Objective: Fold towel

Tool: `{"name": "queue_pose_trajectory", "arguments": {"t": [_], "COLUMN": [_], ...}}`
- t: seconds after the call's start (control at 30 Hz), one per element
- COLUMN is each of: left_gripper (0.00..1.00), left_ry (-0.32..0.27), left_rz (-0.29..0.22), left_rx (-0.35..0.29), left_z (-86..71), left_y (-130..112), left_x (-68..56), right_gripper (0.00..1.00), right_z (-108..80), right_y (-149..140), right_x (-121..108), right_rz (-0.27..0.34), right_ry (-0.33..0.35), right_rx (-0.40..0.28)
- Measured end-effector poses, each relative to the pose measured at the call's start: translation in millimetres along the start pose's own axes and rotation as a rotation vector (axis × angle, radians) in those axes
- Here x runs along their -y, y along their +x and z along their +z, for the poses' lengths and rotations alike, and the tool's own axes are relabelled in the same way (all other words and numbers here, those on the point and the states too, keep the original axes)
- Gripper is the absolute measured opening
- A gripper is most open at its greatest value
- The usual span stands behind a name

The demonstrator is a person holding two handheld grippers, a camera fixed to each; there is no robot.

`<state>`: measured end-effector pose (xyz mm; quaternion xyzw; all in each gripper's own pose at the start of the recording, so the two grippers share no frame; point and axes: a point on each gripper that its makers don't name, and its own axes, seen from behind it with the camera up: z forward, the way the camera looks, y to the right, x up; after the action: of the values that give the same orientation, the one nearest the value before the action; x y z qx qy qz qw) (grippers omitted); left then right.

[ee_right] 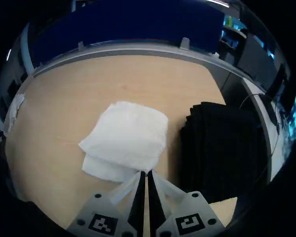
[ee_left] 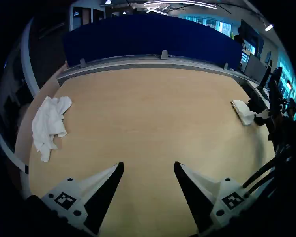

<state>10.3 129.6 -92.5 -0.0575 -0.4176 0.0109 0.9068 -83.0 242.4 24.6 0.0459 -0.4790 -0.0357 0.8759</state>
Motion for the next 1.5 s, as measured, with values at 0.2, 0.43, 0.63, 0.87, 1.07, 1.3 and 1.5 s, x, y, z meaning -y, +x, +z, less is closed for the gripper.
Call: {"name": "queue_pose_trajectory", "arguments": {"t": [0.2, 0.43, 0.63, 0.87, 1.07, 1.3, 1.5], "left_gripper": [0.95, 0.94, 0.94, 0.95, 0.94, 0.95, 0.95], "left_ry": [-0.001, 0.000, -0.002, -0.004, -0.010, -0.023, -0.029], "left_rz": [0.004, 0.012, 0.014, 0.015, 0.018, 0.026, 0.033], "left_rx": [0.001, 0.004, 0.005, 0.004, 0.003, -0.001, -0.003], "left_z": [-0.6, 0.4, 1.0, 0.8, 0.1, 0.0, 0.3], "left_y": [0, 0, 0, 0, 0, 3, 5], "left_x": [-0.4, -0.2, -1.4, -2.2, -4.1, -8.0, -9.1], "right_gripper": [0.04, 0.05, 0.09, 0.17, 0.53, 0.78, 0.85], "right_z": [5.7, 9.2, 10.5, 8.6, 2.5, -7.1, -13.6], "right_y": [-13, -24, -29, -35, -33, -35, -29], "right_x": [-7, -18, -20, -22, -18, -14, -8], "right_rz": [0.040, 0.065, 0.075, 0.072, 0.082, 0.060, 0.050], "right_ry": [-0.026, -0.069, -0.078, -0.094, -0.088, -0.089, -0.089], "right_rx": [0.026, 0.054, 0.065, 0.071, 0.044, 0.028, -0.008]}}
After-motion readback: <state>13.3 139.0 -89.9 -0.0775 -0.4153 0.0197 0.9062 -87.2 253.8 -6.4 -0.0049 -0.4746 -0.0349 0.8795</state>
